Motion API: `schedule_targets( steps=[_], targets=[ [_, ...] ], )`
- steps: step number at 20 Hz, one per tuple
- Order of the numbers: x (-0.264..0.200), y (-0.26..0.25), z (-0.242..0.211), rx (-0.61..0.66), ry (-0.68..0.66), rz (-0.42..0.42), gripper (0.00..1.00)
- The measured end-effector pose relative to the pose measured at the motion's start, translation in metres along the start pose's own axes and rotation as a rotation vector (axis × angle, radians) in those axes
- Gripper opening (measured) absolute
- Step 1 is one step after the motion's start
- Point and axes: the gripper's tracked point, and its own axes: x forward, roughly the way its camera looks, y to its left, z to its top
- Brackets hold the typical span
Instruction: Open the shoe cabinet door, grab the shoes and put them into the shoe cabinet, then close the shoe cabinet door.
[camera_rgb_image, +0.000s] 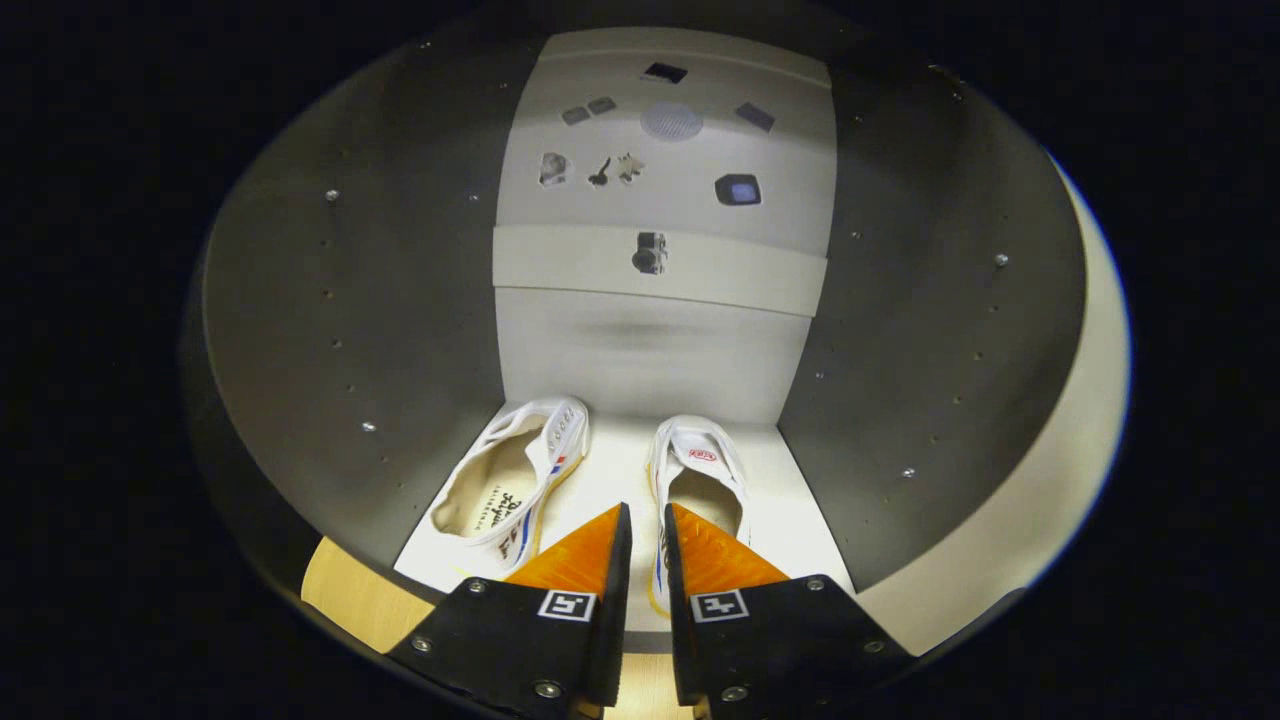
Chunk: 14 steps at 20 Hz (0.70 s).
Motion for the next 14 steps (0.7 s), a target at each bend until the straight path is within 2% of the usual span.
schedule_targets(
  steps=[5,10,14],
  targets=[
    [-0.094,0.018,0.007,0.039,-0.090,0.022,0.21],
    [-0.183,0.028,0.003,0.133,-0.165,0.062,0.21],
    [-0.247,0.014,-0.004,0.132,-0.201,0.002,0.21]
  ],
)
